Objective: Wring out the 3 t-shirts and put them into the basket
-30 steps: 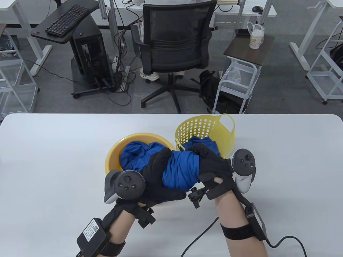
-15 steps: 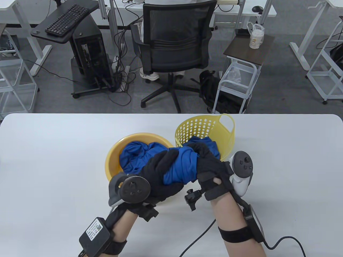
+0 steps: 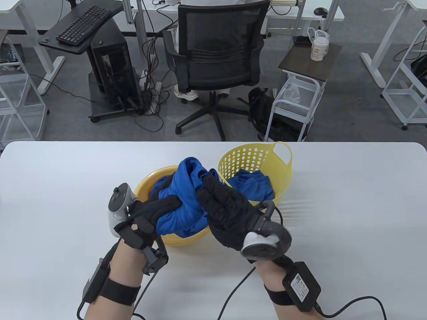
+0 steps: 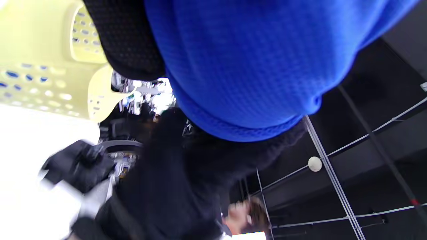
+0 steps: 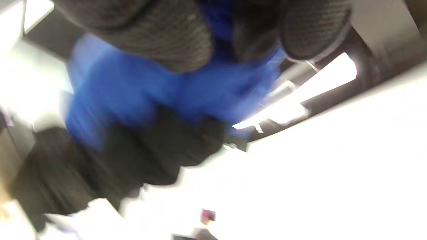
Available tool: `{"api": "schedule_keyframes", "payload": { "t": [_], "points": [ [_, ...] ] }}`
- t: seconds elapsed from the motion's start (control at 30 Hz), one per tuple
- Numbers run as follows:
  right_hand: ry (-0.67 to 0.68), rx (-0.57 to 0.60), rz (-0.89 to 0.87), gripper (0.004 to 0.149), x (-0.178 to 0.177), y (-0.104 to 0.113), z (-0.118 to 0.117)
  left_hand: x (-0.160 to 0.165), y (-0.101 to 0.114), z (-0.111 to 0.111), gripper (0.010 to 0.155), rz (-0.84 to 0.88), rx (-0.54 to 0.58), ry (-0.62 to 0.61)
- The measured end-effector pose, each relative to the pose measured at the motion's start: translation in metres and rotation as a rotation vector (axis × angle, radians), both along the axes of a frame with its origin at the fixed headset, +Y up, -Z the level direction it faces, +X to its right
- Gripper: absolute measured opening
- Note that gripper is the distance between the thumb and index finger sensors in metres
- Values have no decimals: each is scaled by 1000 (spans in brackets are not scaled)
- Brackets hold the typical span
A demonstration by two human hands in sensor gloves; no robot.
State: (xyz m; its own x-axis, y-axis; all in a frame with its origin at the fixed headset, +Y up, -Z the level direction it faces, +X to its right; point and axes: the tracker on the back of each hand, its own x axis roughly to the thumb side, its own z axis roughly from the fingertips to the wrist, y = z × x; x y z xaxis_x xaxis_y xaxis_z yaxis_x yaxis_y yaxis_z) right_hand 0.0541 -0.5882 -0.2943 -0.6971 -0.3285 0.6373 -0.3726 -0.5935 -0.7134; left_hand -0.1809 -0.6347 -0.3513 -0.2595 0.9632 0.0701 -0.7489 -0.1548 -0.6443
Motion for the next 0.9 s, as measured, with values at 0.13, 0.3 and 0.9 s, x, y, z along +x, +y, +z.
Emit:
{"api": "schedule_keyframes", "payload": {
  "t": [0.13, 0.3, 0.9],
  "points": [
    [-156, 144, 30, 118, -7, -9, -3, 13, -2, 2, 82, -208, -31, -125],
    [-39, 121, 64, 120, 3, -15, -9, 23, -3, 2, 77, -421, 53, -150],
    [-114, -187, -179, 83, 15, -11, -28, 24, 5, 9, 113, -374, 148, 27]
  ]
}}
